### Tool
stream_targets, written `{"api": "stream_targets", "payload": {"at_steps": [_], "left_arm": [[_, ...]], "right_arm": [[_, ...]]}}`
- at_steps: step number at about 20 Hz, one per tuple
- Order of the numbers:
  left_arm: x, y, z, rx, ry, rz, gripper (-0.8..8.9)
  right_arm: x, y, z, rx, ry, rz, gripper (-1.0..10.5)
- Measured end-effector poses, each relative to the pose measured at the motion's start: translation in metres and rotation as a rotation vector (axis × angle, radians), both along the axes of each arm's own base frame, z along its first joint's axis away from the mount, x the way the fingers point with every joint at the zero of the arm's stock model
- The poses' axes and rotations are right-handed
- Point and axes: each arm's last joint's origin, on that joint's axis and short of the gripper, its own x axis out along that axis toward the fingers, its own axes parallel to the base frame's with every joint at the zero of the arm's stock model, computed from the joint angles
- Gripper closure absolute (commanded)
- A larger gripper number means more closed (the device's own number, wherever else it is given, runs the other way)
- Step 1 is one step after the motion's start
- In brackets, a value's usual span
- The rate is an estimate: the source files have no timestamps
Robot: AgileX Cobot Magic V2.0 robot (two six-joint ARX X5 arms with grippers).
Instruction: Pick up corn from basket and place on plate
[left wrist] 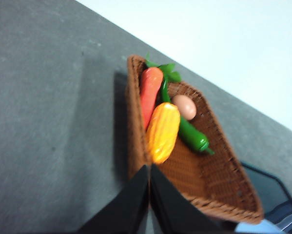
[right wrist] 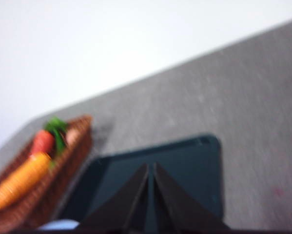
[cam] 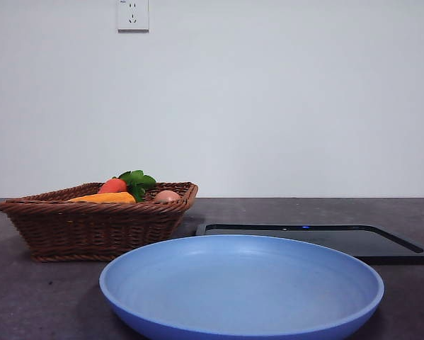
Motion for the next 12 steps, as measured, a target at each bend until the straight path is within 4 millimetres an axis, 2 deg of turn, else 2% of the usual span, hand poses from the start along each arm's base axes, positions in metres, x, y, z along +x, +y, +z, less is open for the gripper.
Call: {"api": "stream_targets", "payload": {"at_steps": [4,12], "left_arm": [[-0.004,0.0,0.026,-0.005,-0.009,-0.006,8.07],[-0.005,-0.003,0.069,0.03,0.084,-0.109,8.07]], "right_arm": [[-0.006,0.0,0.025,0.01,-0.023,0.0,9.4],[-0.008,0.002,0.066,-0.031,0.063,0.083,9.4]]}}
